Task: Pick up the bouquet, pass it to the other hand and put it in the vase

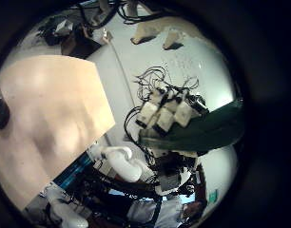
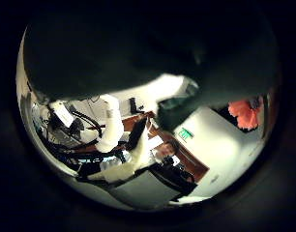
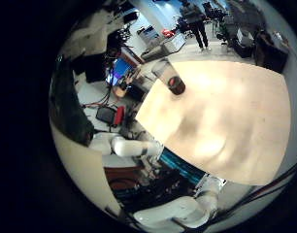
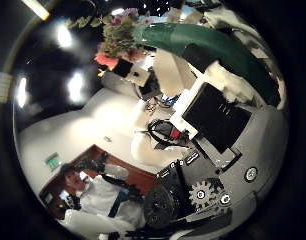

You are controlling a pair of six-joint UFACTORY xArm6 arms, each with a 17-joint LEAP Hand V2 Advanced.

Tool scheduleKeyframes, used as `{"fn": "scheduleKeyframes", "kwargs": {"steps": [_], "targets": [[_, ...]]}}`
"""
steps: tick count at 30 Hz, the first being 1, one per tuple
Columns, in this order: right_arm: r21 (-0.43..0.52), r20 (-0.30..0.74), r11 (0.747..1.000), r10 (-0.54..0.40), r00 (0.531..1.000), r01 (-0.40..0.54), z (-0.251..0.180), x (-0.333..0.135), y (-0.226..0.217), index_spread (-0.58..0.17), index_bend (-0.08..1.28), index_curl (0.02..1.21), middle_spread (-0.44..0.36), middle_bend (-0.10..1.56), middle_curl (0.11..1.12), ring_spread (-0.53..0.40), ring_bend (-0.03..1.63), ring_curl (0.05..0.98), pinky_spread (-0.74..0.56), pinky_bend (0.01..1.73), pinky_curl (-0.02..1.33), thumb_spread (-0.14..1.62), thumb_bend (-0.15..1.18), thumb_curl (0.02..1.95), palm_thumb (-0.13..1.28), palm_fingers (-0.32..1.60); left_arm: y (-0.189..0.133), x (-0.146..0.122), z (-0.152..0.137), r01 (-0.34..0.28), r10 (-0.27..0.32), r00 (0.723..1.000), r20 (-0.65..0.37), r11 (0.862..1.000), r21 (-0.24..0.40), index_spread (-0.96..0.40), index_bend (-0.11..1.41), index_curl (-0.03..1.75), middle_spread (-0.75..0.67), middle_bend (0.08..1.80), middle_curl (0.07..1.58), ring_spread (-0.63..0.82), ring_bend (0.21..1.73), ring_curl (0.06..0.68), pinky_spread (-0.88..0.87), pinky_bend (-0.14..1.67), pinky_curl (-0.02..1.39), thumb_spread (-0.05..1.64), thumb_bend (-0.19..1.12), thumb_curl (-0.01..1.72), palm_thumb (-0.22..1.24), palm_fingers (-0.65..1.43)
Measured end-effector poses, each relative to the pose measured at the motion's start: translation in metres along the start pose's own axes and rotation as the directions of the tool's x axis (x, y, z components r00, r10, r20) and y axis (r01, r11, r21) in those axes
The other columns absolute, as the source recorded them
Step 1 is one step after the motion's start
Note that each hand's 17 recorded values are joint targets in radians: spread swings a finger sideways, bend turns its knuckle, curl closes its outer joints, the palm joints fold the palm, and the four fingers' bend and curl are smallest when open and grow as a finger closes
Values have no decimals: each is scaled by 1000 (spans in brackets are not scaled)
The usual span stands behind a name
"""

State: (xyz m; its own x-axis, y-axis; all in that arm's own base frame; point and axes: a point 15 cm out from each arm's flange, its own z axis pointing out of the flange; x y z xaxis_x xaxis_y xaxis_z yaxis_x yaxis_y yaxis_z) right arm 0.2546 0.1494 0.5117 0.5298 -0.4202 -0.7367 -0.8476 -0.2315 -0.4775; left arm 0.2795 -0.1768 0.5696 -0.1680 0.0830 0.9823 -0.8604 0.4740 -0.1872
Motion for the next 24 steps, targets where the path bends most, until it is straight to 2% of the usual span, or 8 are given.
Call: {"fn": "scheduleKeyframes", "kwargs": {"steps": [2, 5, 7, 9, 13, 18, 22, 24], "targets": [[-4, -6, 1000, 4, 1000, -4, 3, 3, -1, -204, 1201, 834, -100, 1416, 684, -170, 1480, 644, -196, 1300, 765, 851, -2, 1214, 1208, 1153, -3, 2, 0, -12, 12, 1000, -14, 1000, 19, 96, 200, 336, 168, 438, 427, 425, 593, 177, 486, 500, 96, 950, -24, 339, 413, 330], [-7, -1, 999, 32, 999, -32, 11, 14, 2, -203, 1202, 831, -100, 1416, 682, -170, 1480, 644, -198, 1290, 781, 843, 0, 1227, 1217, 1154, -8, 3, -2, -25, 25, 1000, -10, 998, 62, 18, 203, 360, 38, 614, 488, 189, 654, 183, 281, 519, 72, 954, -17, 345, 455, 605], [-8, -1, 999, 42, 999, -42, 16, 19, 3, -203, 1203, 831, -100, 1416, 682, -170, 1480, 644, -199, 1285, 788, 838, 0, 1234, 1223, 1154, -11, 2, -3, -20, 21, 1000, -10, 994, 108, -52, 186, 372, -53, 676, 528, -4, 787, 215, 75, 698, 100, 959, -9, 352, 499, 892], [-9, -4, 999, 47, 999, -47, 16, 21, 4, -202, 1203, 829, -100, 1416, 681, -170, 1479, 644, -200, 1279, 797, 832, -1, 1241, 1225, 1154, -15, -1, -5, -9, 11, 1000, -13, 987, 158, -127, 201, 402, -139, 724, 583, -166, 932, 281, -75, 860, 154, 973, 6, 363, 566, 1080], [-2, -11, 999, 47, 999, -47, 15, 22, 4, -202, 1205, 828, -100, 1418, 681, -172, 1478, 646, -202, 1269, 814, 823, -2, 1254, 1225, 1153, -25, 0, -14, -15, 22, 999, -23, 964, 267, -284, 376, 516, -275, 851, 711, -346, 1155, 400, -282, 1162, 282, 1002, 81, 427, 785, 1297], [26, -32, 998, 56, 998, -55, 12, 25, -1, -202, 1209, 827, -101, 1419, 680, -173, 1473, 647, -205, 1257, 837, 819, -10, 1254, 1215, 1149, -27, 7, -16, -56, 61, 998, -3, 937, 344, -445, 640, 678, -388, 993, 808, -409, 1326, 484, -391, 1381, 389, 1001, 82, 496, 875, 1235], [40, -51, 994, 101, 994, -99, 10, 32, -3, -205, 1204, 828, -105, 1409, 678, -178, 1454, 641, -222, 1239, 833, 839, -59, 1178, 1099, 1132, -27, 16, -18, -107, 106, 994, 22, 923, 371, -516, 766, 783, -437, 1079, 860, -416, 1406, 523, -417, 1470, 447, 1012, 72, 545, 901, 1166], [50, -49, 991, 129, 990, -127, 13, 42, -1, -215, 1132, 807, -106, 1372, 662, -179, 1425, 625, -253, 1195, 805, 864, -57, 1107, 1045, 1091, -27, 21, -19, -132, 128, 991, 35, 918, 373, -541, 798, 824, -454, 1111, 877, -417, 1430, 536, -424, 1494, 469, 1015, 65, 568, 910, 1135]]}}
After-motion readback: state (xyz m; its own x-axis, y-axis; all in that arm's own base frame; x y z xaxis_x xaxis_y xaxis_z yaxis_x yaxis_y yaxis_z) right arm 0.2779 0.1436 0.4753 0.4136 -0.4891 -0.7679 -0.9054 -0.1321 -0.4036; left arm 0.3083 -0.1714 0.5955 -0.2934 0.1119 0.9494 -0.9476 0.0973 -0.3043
